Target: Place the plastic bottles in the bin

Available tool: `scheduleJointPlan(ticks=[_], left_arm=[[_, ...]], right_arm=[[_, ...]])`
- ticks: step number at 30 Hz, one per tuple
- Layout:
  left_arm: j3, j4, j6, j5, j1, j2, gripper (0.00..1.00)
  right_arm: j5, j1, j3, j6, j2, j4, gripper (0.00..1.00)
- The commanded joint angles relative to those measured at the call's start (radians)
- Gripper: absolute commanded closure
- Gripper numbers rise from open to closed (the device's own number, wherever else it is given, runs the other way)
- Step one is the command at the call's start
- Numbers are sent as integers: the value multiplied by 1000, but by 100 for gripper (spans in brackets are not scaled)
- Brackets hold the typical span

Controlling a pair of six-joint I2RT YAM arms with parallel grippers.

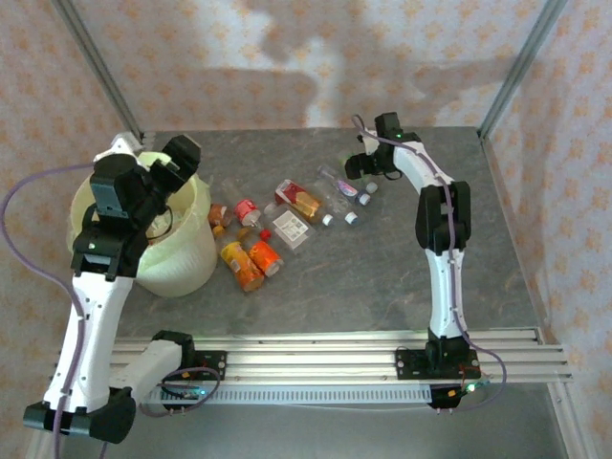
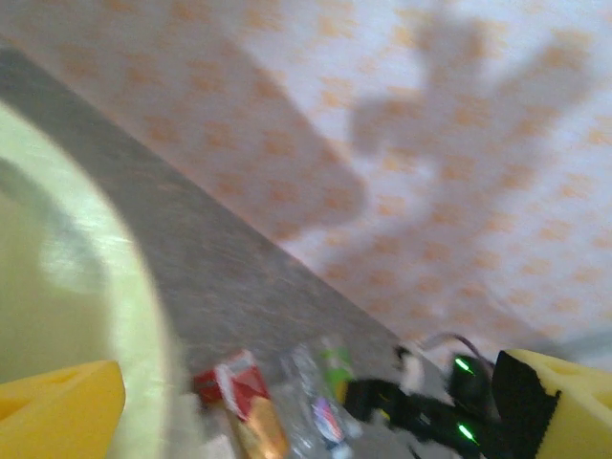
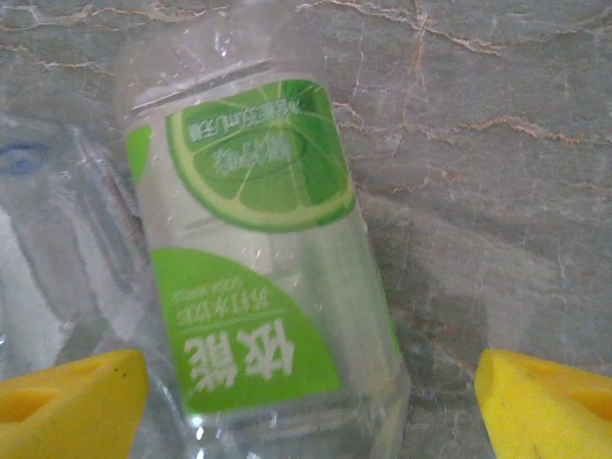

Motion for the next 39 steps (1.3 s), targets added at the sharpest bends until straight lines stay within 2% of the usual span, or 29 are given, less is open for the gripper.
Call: scheduleJointPlan(ticks=[1,5,8,11,19,23,31,39], left_arm=[[67,60,66,76,-131,71,0],[153,48,98,-26,-312,219,0],[199,5,96,-133,-379,321,0],[219,-75,59,-248,-397,392,0],[140,-179,7,-454,-392,403,0],[106,-229,-17,-462,-350,395,0],[4,-237,-22,-472,-239,327,0],[-42,-256,-13,-493,-175,258,0]], right_arm=[[16,8,73,-27,39,-86,13],[10,19,89,-51,70,-92,13],[40,25,107,-51,84,-97,13],[44,28,102,-45,81,-94,15],[104,30,-38,-27,-11,-4,35],[144,30,-151,16,-106,87,43],[203,29,-420,119,-354,266,51],[109,37,-666,197,-596,408,54]])
